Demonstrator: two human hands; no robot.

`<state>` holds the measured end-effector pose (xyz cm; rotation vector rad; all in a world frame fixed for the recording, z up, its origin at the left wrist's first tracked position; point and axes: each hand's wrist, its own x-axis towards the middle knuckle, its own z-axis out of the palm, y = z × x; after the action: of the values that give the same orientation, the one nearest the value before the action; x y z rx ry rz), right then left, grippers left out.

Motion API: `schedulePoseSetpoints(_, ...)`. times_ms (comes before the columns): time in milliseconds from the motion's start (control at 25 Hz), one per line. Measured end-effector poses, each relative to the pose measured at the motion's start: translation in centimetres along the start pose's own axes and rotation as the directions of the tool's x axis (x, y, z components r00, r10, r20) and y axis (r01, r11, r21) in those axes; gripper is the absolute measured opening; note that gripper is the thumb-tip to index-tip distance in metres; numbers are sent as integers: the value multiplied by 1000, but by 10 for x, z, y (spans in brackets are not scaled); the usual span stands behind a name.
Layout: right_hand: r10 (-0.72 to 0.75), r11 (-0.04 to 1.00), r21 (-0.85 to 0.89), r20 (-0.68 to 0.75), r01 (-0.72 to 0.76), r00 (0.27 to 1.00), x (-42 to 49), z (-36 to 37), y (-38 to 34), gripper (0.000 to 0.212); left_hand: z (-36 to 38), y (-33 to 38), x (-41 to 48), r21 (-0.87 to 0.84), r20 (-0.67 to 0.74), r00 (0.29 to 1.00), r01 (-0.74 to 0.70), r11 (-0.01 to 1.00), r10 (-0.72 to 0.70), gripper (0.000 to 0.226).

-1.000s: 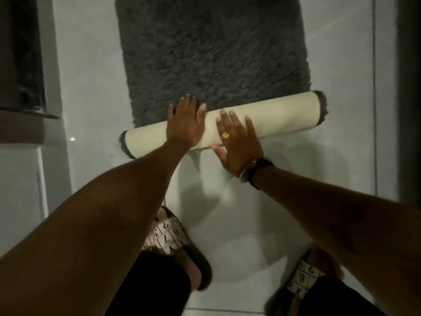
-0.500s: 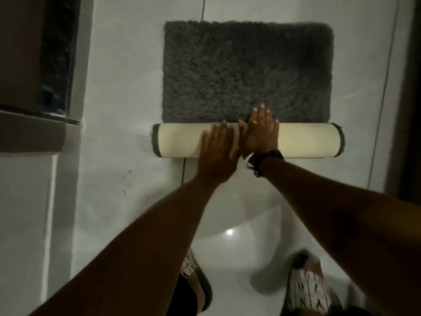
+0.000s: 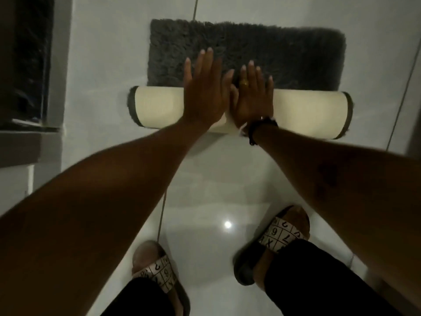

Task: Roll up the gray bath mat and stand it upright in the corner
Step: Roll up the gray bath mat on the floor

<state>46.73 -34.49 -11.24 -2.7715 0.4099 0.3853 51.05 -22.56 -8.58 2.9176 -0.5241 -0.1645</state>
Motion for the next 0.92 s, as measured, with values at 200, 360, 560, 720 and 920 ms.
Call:
schedulePoseSetpoints(200,128,991,34,71,-130,989,59,-48,-5,66,-3,13,-34,-21,280,952,-119,993,120,66)
schedulePoseSetpoints(360,17,994,111,-7,-16,1000,5,-66,20,63,11,28,-5,-69,271,960,-60,996,76,62)
schedulePoseSetpoints(560,-258,966,-32,-52,257,965,24,-37,18,67,17,-25,110,-194,157,979,-97,976,128,47)
schedulePoseSetpoints(720,-116,989,-107,-158,99,981,96,-60,26,55,-17,8,156,-161,-164,971,-202,966,175,39)
schedulePoseSetpoints(920,-47,984,-167,104,64,993,176,-102,14,59,-9,22,114,-131,-242,957,-196,972,160,46)
